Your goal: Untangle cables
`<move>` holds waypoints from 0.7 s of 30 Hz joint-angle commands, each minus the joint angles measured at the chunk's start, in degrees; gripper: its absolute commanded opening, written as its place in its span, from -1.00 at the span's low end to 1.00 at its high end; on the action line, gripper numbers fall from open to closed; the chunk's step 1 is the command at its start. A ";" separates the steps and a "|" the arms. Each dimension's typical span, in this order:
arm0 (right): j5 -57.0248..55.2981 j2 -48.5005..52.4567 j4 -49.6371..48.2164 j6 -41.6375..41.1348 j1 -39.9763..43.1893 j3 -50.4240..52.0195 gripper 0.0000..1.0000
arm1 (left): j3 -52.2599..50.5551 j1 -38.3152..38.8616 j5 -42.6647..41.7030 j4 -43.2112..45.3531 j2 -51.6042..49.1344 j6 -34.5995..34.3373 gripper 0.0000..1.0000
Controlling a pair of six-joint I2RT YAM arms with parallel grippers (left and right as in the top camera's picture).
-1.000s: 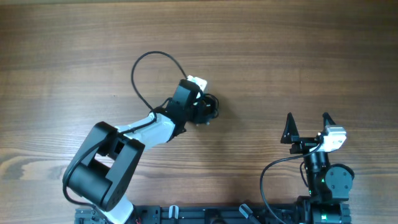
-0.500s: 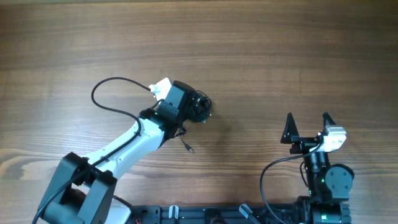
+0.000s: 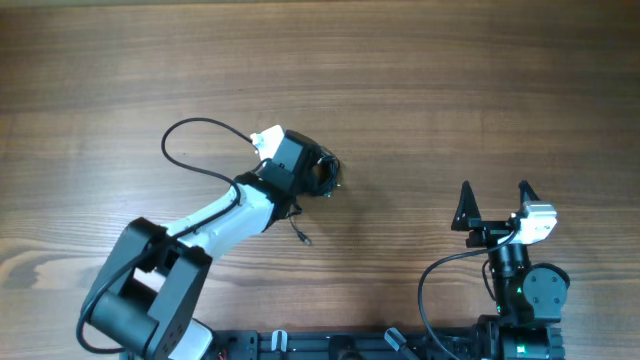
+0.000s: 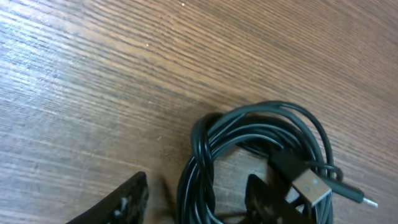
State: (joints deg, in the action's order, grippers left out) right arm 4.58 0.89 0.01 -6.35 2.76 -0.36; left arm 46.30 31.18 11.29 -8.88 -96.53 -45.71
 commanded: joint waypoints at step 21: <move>-0.72 -0.46 -0.15 0.26 -0.28 0.07 1.00 | 0.17 -0.33 3.56 0.22 -0.94 5.05 -0.92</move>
State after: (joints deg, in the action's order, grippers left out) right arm 4.58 0.89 0.01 -6.35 2.76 -0.36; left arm 46.59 31.18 12.71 -7.86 -99.77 -42.39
